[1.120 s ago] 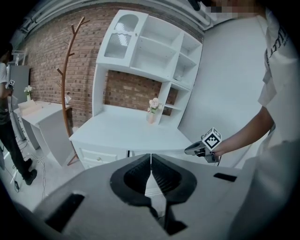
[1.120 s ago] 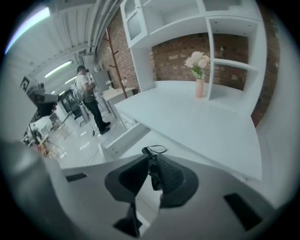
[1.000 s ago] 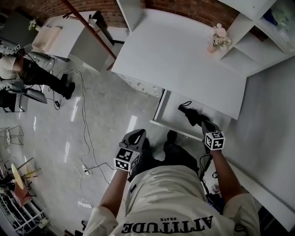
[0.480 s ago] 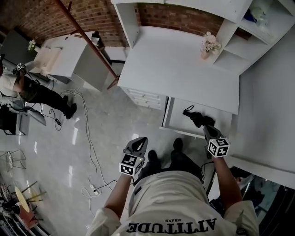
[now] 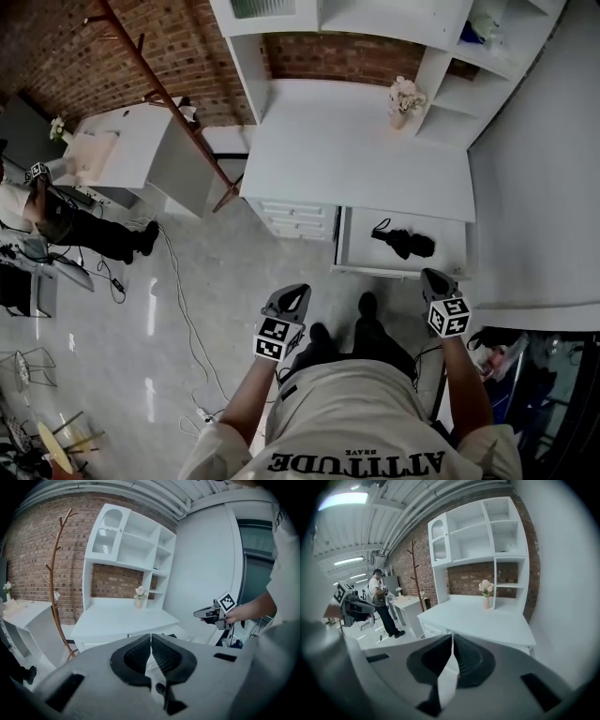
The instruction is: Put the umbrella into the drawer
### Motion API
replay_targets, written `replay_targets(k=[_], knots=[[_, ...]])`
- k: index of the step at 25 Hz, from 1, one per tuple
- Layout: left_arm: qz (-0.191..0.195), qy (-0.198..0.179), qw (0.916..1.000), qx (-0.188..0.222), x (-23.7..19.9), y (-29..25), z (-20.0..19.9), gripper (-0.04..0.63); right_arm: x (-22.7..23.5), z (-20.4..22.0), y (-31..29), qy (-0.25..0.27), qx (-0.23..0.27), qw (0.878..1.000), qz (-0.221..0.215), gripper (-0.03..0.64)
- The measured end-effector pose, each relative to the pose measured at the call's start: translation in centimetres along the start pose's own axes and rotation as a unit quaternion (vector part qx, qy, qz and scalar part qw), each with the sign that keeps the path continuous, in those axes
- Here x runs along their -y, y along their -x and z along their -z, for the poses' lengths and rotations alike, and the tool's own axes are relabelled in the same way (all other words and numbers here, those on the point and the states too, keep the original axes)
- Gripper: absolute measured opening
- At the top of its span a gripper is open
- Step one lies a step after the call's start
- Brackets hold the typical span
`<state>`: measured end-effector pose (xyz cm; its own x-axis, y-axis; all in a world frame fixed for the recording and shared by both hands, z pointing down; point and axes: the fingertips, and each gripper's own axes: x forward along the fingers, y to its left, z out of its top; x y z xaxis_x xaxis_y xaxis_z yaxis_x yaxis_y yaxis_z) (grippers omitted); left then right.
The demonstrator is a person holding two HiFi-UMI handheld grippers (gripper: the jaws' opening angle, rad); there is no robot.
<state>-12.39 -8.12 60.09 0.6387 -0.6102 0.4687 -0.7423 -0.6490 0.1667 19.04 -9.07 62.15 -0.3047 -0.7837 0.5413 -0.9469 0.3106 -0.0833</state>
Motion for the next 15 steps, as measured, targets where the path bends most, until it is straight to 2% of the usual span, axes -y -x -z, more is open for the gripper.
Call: replay_targets(k=[3, 9, 12, 15], knots=[[0.018, -0.003, 0.9998, 0.003, 0.3, 0.6, -0.4, 0.028, -0.7, -0.4, 2.7, 0.006, 0.006, 1.0, 0.027, 0.035], [0.061, 0.017, 0.9978, 0.019, 1.9, 1.1, -2.4, 0.028, -1.3, -0.3, 7.7, -0.012, -0.008, 0.997, 0.079, 0.035], [0.07, 0.016, 0.9973, 0.017, 2.6, 0.5, -3.0, 0.028, -0.3, 0.1, 9.9, -0.026, -0.01, 0.994, 0.109, 0.035], [0.073, 0.016, 0.9971, 0.019, 3.1, -0.2, -3.6, 0.028, 0.6, 0.1, 11.6, -0.032, -0.001, 0.993, 0.117, 0.035]])
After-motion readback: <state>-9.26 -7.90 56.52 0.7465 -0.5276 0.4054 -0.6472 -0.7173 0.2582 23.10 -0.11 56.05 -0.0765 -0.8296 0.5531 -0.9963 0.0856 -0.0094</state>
